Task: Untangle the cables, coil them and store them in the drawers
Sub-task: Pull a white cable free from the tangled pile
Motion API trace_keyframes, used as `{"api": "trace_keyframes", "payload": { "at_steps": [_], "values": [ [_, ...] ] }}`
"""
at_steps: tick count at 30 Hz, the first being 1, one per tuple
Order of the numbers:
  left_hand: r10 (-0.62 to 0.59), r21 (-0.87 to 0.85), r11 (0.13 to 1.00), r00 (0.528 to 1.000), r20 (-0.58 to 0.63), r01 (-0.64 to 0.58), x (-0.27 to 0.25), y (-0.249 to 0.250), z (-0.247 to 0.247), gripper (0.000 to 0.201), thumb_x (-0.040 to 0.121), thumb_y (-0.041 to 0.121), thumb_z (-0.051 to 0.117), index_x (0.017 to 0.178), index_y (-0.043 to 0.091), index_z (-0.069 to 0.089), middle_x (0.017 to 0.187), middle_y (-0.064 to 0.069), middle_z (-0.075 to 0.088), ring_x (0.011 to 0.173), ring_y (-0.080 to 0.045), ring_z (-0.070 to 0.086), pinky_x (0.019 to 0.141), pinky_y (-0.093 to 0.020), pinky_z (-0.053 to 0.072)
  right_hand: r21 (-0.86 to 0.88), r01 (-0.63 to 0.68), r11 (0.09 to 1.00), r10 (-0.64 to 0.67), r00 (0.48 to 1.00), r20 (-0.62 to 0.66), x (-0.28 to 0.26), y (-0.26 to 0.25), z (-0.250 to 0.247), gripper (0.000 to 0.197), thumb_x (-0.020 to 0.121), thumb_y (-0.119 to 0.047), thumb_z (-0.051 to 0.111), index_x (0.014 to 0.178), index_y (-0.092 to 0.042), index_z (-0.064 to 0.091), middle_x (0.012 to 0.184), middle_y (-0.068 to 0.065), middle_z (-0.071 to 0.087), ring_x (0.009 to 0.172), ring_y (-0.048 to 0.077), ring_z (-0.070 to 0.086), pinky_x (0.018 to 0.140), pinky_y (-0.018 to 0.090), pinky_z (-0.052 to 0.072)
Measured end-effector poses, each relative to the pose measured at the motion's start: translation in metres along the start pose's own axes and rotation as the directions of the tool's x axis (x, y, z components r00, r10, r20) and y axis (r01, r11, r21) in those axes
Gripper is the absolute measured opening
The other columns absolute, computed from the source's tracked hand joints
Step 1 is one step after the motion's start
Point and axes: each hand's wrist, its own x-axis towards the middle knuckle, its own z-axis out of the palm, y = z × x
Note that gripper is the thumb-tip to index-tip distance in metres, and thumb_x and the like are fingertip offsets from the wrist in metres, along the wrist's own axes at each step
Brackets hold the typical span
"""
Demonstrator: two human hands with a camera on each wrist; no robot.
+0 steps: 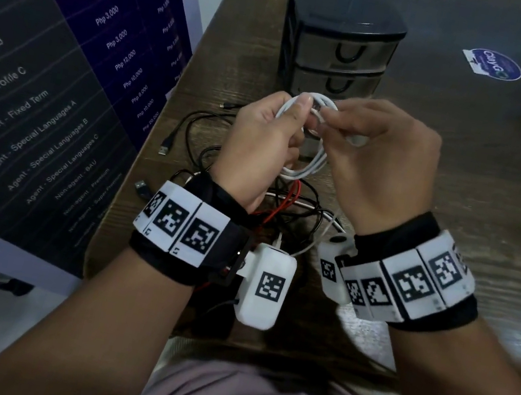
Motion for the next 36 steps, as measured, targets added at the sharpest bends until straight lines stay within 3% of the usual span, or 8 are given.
{"api": "trace_keyframes", "payload": {
  "at_steps": [6, 11, 16, 20, 22, 26, 32, 36],
  "values": [
    [0.029, 0.188, 0.982, 1.0, 0.004, -0.029, 0.0, -0.002, 0.002, 0.028, 0.104, 0.028, 0.044, 0.084, 0.012, 0.056, 0.056, 0.013, 0.048, 0.052, -0.002, 0.041, 0.054, -0.023, 0.037, -0.09, -0.055, 0.994, 0.066, 0.989, 0.131, 0.0, 0.0, -0.001, 0.009, 0.086, -0.015, 0.071, 0.088, -0.024, 0.069, 0.103, -0.012, 0.051, 0.095, 0.003, 0.052, 0.092, 0.043, 0.049],
    [0.225, 0.627, 0.736, 0.966, 0.127, -0.254, 0.002, -0.006, -0.008, 0.026, 0.103, 0.031, 0.047, 0.093, 0.009, 0.057, 0.072, 0.007, 0.056, 0.065, -0.003, 0.052, 0.061, -0.025, 0.04, -0.135, -0.173, 0.976, 0.213, 0.893, 0.396, 0.007, -0.002, -0.012, 0.009, 0.092, -0.024, 0.066, 0.084, -0.024, 0.063, 0.103, -0.006, 0.056, 0.096, 0.004, 0.053, 0.076, 0.0, 0.035],
    [0.338, 0.67, 0.602, 0.898, 0.281, -0.435, 0.004, 0.005, -0.016, 0.027, 0.103, 0.032, 0.047, 0.104, 0.011, 0.065, 0.089, 0.002, 0.067, 0.081, -0.006, 0.058, 0.068, -0.02, 0.041, 0.039, -0.368, 0.929, 0.281, 0.77, 0.573, 0.016, -0.006, -0.032, 0.018, 0.094, -0.021, 0.063, 0.077, -0.019, 0.067, 0.06, -0.015, 0.061, 0.051, -0.004, 0.052, 0.05, 0.009, 0.036],
    [0.341, 0.672, 0.577, 0.885, 0.317, -0.464, 0.007, 0.008, -0.019, 0.032, 0.102, 0.033, 0.048, 0.099, 0.005, 0.064, 0.084, -0.003, 0.065, 0.076, -0.008, 0.055, 0.064, -0.02, 0.038, 0.088, -0.336, 0.938, 0.217, 0.765, 0.606, 0.022, -0.007, -0.04, 0.015, 0.096, -0.017, 0.062, 0.081, -0.019, 0.065, 0.08, 0.006, 0.071, 0.071, 0.008, 0.059, 0.073, 0.023, 0.048],
    [0.312, 0.689, 0.579, 0.899, 0.306, -0.436, 0.008, 0.006, -0.02, 0.034, 0.102, 0.035, 0.048, 0.098, 0.004, 0.062, 0.082, -0.006, 0.064, 0.075, -0.01, 0.055, 0.063, -0.022, 0.038, 0.096, -0.313, 0.945, 0.201, 0.788, 0.583, 0.022, -0.005, -0.04, 0.014, 0.096, -0.015, 0.061, 0.083, -0.02, 0.065, 0.083, 0.01, 0.072, 0.074, 0.017, 0.063, 0.075, 0.033, 0.051],
    [0.266, 0.666, 0.652, 0.932, 0.246, -0.362, 0.007, -0.001, -0.022, 0.031, 0.099, 0.037, 0.054, 0.091, 0.009, 0.062, 0.076, 0.004, 0.062, 0.07, -0.006, 0.055, 0.061, -0.025, 0.041, 0.039, -0.236, 0.971, 0.178, 0.821, 0.543, 0.021, -0.001, -0.039, 0.014, 0.096, -0.016, 0.06, 0.088, -0.025, 0.067, 0.076, -0.004, 0.066, 0.062, 0.002, 0.054, 0.062, 0.016, 0.043],
    [0.14, 0.53, 0.818, 0.971, 0.195, -0.225, 0.004, 0.0, -0.02, 0.031, 0.1, 0.032, 0.055, 0.077, 0.015, 0.066, 0.055, 0.017, 0.056, 0.054, 0.005, 0.051, 0.057, -0.018, 0.04, 0.063, -0.137, 0.989, 0.104, 0.923, 0.372, 0.022, 0.009, -0.038, 0.012, 0.09, -0.016, 0.068, 0.087, -0.027, 0.068, 0.08, -0.008, 0.067, 0.071, 0.002, 0.058, 0.069, 0.017, 0.045],
    [-0.057, 0.386, 0.922, 0.968, 0.243, -0.043, 0.0, 0.003, -0.019, 0.039, 0.102, 0.036, 0.05, 0.077, 0.011, 0.066, 0.052, 0.01, 0.041, 0.047, -0.011, 0.033, 0.045, -0.024, 0.027, 0.132, -0.125, 0.983, 0.083, 0.954, 0.29, 0.024, 0.011, -0.037, 0.015, 0.087, -0.013, 0.069, 0.086, -0.028, 0.066, 0.076, -0.011, 0.066, 0.068, -0.002, 0.058, 0.066, 0.01, 0.04]
  ]
}}
